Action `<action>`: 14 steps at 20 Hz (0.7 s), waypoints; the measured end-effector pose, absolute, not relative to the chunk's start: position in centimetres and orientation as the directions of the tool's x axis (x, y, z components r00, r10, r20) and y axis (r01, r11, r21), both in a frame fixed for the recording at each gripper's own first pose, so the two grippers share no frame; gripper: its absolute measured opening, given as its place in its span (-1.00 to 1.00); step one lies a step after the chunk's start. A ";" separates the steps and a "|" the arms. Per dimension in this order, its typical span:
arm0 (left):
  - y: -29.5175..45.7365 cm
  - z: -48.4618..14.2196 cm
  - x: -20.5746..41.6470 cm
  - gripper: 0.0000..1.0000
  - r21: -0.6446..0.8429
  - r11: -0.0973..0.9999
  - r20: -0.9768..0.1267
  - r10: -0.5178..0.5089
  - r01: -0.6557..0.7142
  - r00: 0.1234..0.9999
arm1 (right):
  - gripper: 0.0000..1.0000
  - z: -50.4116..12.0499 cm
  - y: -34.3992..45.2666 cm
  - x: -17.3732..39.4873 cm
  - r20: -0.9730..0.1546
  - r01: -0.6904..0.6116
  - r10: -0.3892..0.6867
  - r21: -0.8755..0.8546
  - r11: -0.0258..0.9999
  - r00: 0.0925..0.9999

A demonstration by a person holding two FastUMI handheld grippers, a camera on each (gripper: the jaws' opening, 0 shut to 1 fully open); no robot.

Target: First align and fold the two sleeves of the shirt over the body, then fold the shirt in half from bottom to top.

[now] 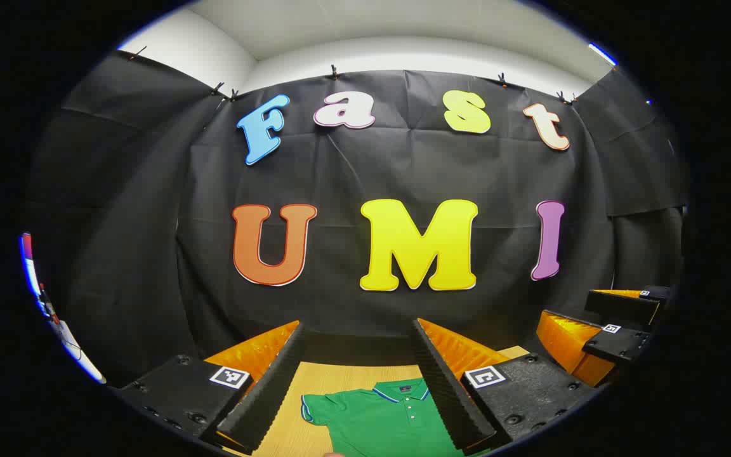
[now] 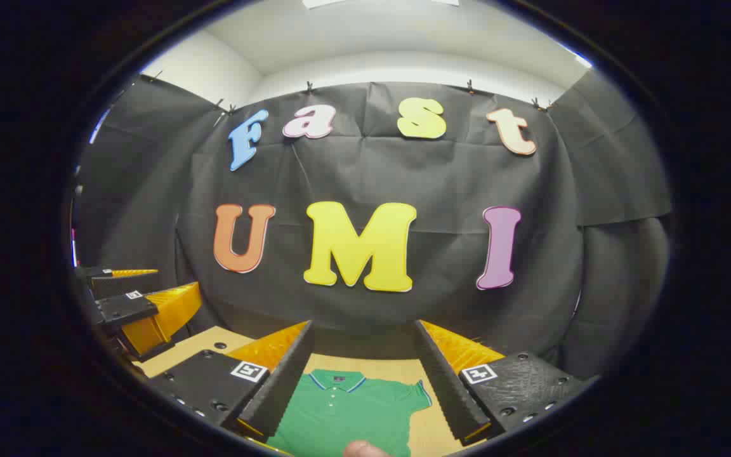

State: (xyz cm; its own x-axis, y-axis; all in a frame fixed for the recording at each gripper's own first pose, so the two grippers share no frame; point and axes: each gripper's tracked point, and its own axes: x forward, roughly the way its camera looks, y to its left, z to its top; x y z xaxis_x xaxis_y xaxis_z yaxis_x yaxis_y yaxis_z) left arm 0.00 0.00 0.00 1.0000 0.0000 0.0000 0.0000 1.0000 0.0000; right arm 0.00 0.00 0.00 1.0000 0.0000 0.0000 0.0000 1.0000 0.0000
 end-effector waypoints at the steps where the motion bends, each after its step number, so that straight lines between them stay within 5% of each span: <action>1: -0.1 0.1 0.0 1.00 0.001 1.000 0.000 0.000 0.000 1.000 | 0.89 0.0 -0.3 0.0 0.000 0.007 -0.007 0.007 1.000 1.000; 14: -0.7 0.3 0.1 1.00 -0.005 1.000 -0.008 -0.004 0.004 1.000 | 0.92 0.2 -1.4 0.0 -0.013 0.025 -0.025 0.032 0.999 1.000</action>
State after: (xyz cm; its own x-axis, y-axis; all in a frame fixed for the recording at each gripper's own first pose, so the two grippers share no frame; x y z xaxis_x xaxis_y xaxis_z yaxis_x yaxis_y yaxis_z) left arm 0.15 -0.65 0.26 1.0000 -0.0043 -0.0078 0.0042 1.0000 -0.0050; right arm 0.00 -1.37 0.19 0.9996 -0.0249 -0.0134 0.0254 0.9992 0.0324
